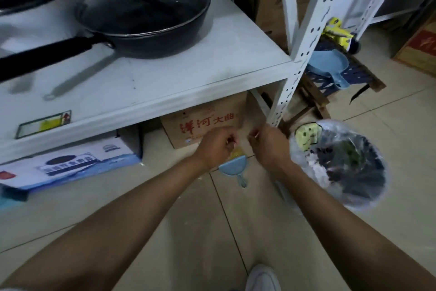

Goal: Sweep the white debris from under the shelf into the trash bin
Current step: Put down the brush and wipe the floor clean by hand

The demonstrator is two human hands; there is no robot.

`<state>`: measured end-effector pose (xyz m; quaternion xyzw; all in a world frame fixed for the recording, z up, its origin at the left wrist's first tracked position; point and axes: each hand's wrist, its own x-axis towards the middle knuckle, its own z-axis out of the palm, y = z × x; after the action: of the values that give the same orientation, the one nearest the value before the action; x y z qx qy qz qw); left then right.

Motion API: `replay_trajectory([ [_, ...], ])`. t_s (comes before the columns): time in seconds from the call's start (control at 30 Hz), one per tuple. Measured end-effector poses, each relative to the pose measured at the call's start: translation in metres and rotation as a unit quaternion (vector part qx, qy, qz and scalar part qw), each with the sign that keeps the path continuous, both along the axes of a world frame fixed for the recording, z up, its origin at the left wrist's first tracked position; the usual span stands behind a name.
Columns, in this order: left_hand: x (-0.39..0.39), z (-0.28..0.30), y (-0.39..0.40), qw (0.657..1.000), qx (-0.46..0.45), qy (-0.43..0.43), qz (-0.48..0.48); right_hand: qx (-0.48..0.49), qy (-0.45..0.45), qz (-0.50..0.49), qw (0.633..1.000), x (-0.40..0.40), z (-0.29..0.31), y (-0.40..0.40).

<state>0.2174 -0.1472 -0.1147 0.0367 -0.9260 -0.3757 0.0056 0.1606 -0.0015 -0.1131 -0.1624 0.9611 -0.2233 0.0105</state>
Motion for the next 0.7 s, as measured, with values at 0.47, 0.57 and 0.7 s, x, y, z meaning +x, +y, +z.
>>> replay_trajectory([
  [0.47, 0.163, -0.179, -0.131, 0.958, -0.074, -0.173, 0.218, 0.113, -0.164, 0.178, 0.964, 0.072, -0.195, -0.121],
  [0.57, 0.171, -0.211, -0.126, 0.951, -0.077, -0.216, 0.207, 0.099, -0.141, 0.164, 0.971, 0.073, -0.216, -0.126],
  [0.7, 0.162, -0.231, -0.113, 0.951, -0.105, -0.205, 0.205, 0.076, -0.077, 0.140, 0.984, 0.075, -0.233, -0.134],
])
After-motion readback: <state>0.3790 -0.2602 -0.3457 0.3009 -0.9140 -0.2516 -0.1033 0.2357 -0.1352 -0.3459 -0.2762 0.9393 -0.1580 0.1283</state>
